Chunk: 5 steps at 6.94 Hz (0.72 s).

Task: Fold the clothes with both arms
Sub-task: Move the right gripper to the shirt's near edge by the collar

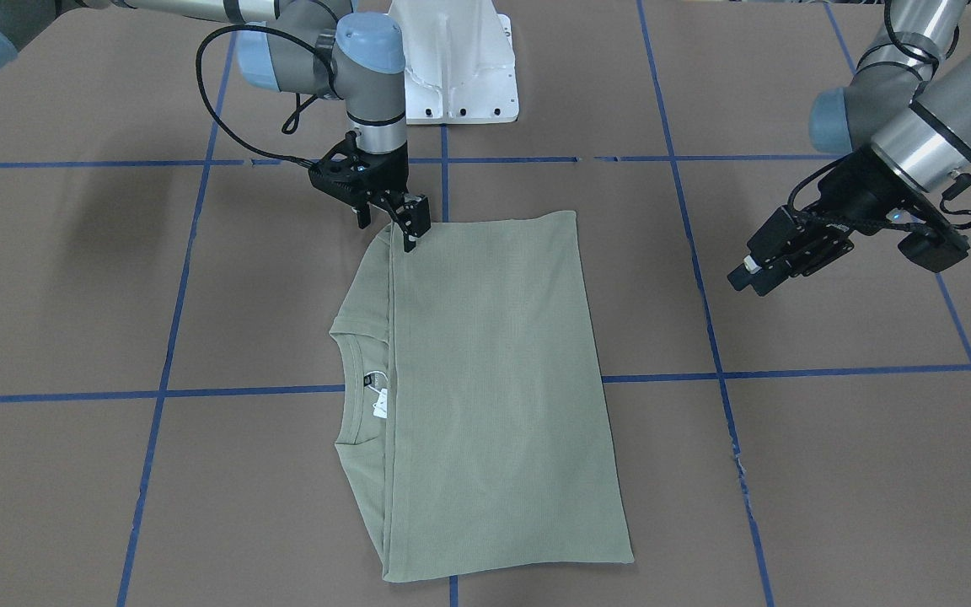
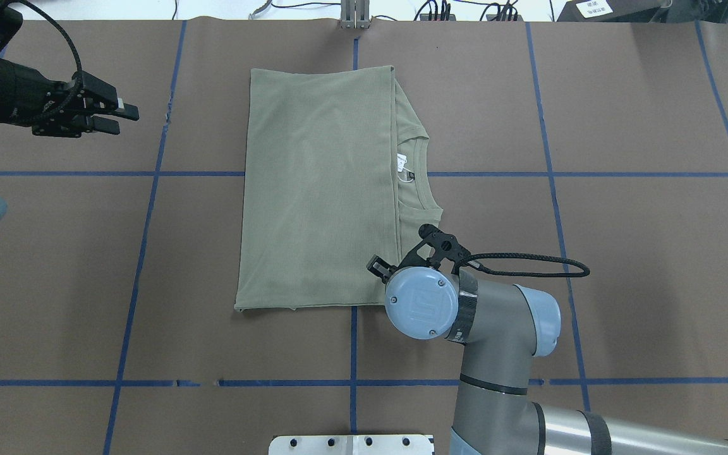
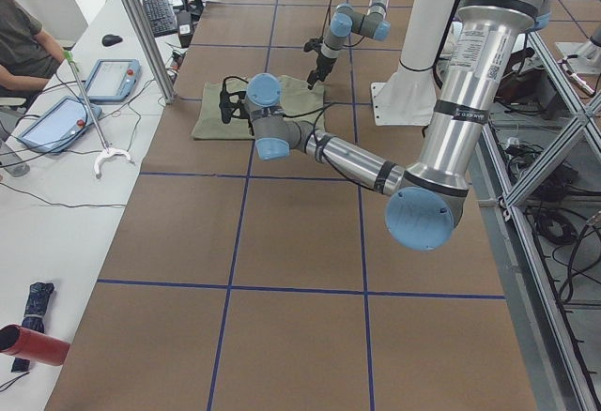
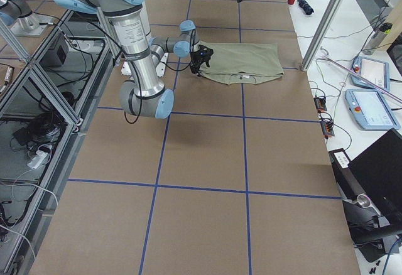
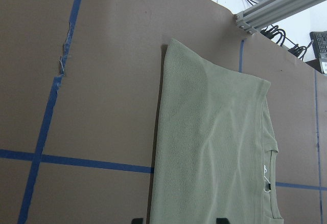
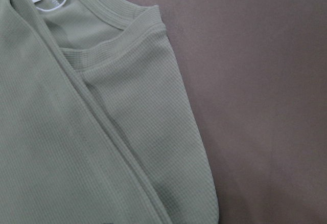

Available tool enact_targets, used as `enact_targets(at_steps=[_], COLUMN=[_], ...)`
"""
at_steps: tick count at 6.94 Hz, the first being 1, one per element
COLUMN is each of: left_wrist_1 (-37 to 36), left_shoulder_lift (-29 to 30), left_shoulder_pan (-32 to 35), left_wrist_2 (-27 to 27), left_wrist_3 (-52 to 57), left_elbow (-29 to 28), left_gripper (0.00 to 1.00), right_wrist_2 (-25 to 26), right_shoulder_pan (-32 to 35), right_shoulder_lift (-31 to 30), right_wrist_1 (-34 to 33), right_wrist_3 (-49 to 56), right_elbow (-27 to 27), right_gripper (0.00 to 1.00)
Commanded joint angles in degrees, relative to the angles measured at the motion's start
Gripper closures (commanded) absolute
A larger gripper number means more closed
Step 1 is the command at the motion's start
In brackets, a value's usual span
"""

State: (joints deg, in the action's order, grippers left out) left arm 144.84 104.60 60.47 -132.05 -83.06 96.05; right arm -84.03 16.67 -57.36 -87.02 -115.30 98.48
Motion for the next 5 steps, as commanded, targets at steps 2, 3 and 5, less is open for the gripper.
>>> enact_targets(at_steps=[2, 3, 5], left_wrist_1=[0.00, 0.00, 0.00], left_shoulder_lift=[-0.01, -0.01, -0.10], left_shoulder_pan=[0.09, 0.09, 0.09], left_wrist_2=[-0.05, -0.05, -0.05], left_wrist_3=[0.00, 0.00, 0.00], left_elbow=[0.01, 0.10, 0.19], left_gripper=[0.43, 0.43, 0.43], right_wrist_2=[-0.08, -0.08, -0.17], right_shoulder_pan=[-0.32, -0.33, -0.33], right_shoulder_lift=[1.02, 1.28, 1.29], right_wrist_1=[0.01, 0.01, 0.01], right_wrist_3=[-0.45, -0.98, -0.54], right_elbow=[-1.97, -1.54, -1.54], right_gripper=[0.22, 0.97, 1.00])
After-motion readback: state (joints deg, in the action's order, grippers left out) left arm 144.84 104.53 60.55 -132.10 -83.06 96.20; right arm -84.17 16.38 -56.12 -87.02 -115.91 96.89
